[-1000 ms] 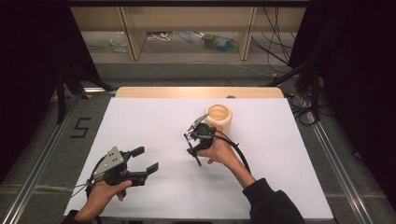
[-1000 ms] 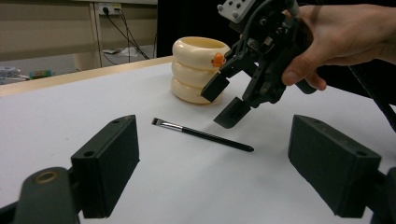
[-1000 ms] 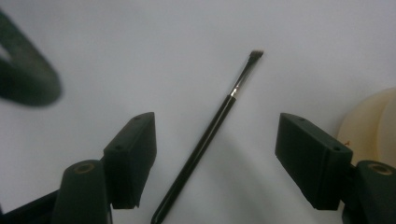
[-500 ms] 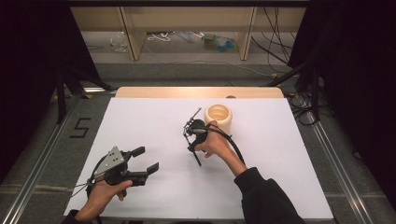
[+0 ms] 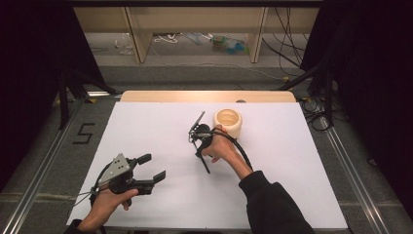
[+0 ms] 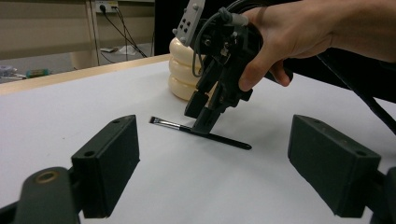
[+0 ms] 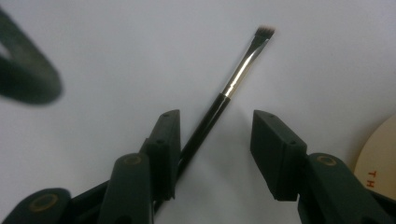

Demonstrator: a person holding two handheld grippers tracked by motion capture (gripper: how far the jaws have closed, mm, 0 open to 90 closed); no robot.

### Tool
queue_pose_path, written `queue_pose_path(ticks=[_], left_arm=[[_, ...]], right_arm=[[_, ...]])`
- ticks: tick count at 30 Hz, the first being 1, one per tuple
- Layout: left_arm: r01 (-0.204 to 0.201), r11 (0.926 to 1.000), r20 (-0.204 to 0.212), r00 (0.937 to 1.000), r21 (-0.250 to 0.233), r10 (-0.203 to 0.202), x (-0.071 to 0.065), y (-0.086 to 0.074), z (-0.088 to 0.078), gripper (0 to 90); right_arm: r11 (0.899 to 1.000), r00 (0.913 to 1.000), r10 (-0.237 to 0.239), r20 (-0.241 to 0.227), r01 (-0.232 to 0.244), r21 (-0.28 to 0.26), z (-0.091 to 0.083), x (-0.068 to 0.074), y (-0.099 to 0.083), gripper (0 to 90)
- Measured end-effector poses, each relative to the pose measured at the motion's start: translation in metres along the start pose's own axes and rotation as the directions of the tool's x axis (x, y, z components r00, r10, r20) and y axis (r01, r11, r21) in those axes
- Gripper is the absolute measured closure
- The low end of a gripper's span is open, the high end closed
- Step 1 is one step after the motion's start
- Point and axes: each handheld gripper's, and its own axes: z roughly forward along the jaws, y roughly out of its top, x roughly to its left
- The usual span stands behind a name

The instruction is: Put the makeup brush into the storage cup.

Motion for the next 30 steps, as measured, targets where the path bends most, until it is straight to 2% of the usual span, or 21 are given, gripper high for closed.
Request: queue_pose_path(ticks=[7,9,10,13,15,17,24,26,27,28,30], left_arm=[[-0.006,0.9999,-0.001,1.0,0.008,0.006,0.0001,-0.0006,-0.0006,16.8],[-0.001,1.0,-0.002,1.0,0.001,0.001,-0.0001,-0.0001,-0.0005,16.8],[0.002,1.0,0.005,1.0,-0.008,-0.002,0.0002,-0.0003,0.0002,16.9],[-0.006,1.0,-0.001,1.0,0.007,0.006,0.0002,-0.0005,-0.0009,16.9],[0.015,0.9999,-0.005,0.9999,0.0,-0.015,-0.0006,-0.0004,-0.0003,17.0],[-0.008,0.9999,0.001,1.0,0.007,0.008,0.0004,-0.0005,-0.0003,17.0],[-0.006,0.9999,-0.003,1.0,0.008,0.006,-0.0002,-0.0006,-0.0007,17.3],[-0.001,1.0,0.004,1.0,-0.006,0.001,0.0001,-0.0002,-0.0002,17.4],[0.014,0.9999,-0.006,0.9999,-0.003,-0.014,-0.0008,-0.0001,-0.0004,17.4],[0.0,1.0,0.009,1.0,-0.009,0.0,0.0003,-0.0006,0.0001,17.4],[-0.006,0.9999,0.011,0.9999,-0.009,0.006,0.0,-0.0007,-0.0002,17.4]], right_arm=[[1.0,0.9999,-0.008,-0.008,0.008,0.029,0.0037,0.0015,0.002,58.8],[0.998,0.9994,-0.033,-0.004,0.033,0.051,0.0054,0.0018,0.0021,61.4],[0.998,0.9995,-0.033,0.0,0.033,0.061,0.006,0.0021,0.0025,62.0],[0.997,0.9997,-0.025,-0.002,0.025,0.071,0.0056,0.0022,0.0031,64.5],[0.997,0.9996,-0.028,0.0,0.028,0.072,0.0057,0.0013,0.0031,67.6],[0.997,0.9994,-0.035,-0.002,0.035,0.069,0.0057,0.0005,0.0029,68.1],[0.996,0.9996,-0.028,-0.002,0.028,0.088,0.0057,-0.0015,0.0051,74.6],[0.995,0.9998,-0.021,-0.004,0.021,0.093,0.0061,-0.0027,0.0061,76.1],[0.995,0.9998,-0.021,-0.006,0.021,0.099,0.006,-0.0033,0.0067,76.6],[0.995,0.9998,-0.017,-0.008,0.017,0.102,0.0061,-0.0036,0.0073,77.2],[0.994,0.9996,-0.026,-0.007,0.026,0.104,0.0068,-0.0054,0.0083,78.4]])
